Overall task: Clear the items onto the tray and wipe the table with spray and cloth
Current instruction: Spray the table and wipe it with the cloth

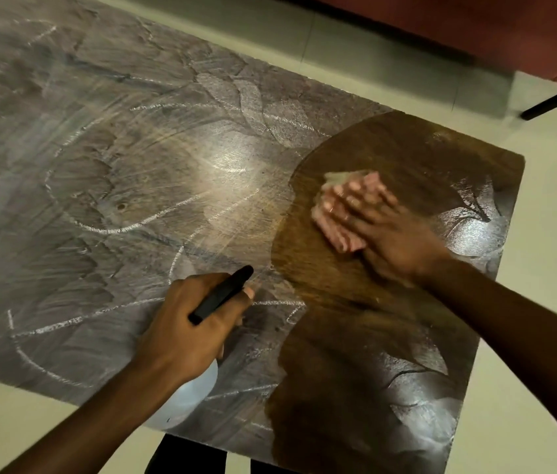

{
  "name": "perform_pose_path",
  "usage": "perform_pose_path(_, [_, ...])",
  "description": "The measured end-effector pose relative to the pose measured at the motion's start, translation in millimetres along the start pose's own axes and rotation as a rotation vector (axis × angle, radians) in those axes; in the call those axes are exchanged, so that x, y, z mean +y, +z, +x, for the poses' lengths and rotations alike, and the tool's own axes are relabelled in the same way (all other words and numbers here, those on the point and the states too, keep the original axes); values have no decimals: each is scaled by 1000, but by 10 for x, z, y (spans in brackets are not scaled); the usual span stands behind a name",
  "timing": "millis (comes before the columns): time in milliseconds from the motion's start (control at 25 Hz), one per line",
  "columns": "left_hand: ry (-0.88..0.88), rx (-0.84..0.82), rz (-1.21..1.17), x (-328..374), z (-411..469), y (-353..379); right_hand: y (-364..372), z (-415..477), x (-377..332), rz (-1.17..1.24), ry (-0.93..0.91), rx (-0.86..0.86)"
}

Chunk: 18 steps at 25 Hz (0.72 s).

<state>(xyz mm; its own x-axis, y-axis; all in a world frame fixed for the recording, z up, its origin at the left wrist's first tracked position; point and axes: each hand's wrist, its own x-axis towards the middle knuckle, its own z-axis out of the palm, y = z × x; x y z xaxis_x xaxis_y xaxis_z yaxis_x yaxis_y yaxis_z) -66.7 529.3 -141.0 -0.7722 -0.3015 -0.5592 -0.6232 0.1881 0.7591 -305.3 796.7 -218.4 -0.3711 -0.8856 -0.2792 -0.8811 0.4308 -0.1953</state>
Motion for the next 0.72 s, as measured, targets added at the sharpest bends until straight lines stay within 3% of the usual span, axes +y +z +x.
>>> perform_pose_path(160, [-19,-27,-49,-102,-154,-53,-119,371,-280,405,840,297])
perform_pose_path(240, [1,-43,-44,-121,-198,-68,-63,566,-721,501,937,329])
perform_pose_path(320, [31,-47,-15,-128,-227,-88,139,488,-1271,335,633,187])
perform_pose_path(440, [89,-61,-11,-122,-285,-184,340,68,-1660,104,-205,-137])
perform_pose_path(480, [101,-63,-16,-135,-296,-230,300,41,-1514,61,-365,-157])
perform_pose_path(520, [103,-67,-14,-161,-310,-273,262,52,-1345,3,-397,-136])
perform_pose_path(600, [108,-83,6,-227,-355,-341,185,94,-1020,-26,-106,-94])
perform_pose_path(720, [96,-124,20,-321,-486,-406,53,189,-879,359,661,214])
